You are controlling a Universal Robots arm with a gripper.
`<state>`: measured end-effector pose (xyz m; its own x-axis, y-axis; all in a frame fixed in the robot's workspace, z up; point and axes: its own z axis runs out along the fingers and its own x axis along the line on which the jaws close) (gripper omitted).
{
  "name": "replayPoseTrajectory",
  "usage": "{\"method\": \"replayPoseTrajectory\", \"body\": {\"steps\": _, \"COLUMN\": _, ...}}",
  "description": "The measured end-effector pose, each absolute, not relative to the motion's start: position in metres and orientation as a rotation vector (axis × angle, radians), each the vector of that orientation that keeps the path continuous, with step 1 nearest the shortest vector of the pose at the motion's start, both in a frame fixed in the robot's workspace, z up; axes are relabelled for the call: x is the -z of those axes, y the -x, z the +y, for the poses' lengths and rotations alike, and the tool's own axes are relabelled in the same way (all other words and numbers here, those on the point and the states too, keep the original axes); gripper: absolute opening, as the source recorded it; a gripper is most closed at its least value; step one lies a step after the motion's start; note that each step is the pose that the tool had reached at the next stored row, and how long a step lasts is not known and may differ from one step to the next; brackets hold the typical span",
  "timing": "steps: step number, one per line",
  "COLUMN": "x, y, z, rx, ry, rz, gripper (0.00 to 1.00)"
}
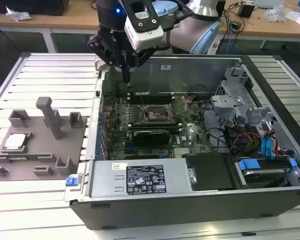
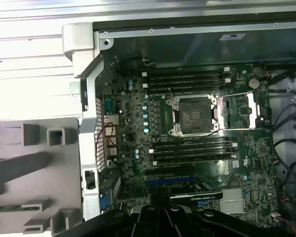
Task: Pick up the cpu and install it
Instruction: 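Reach for the cpu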
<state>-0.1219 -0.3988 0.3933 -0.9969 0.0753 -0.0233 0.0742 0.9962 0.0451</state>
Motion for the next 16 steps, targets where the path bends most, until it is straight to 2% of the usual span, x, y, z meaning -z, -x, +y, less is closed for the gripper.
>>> {"method": "replayPoseTrajectory", "body": {"steps": 16, "x": -0.3933, "y": 0.1241, "z": -0.3989, "rx": -0.069, "ry": -0.117, "rz": 3.114, "gripper": 0.11}}
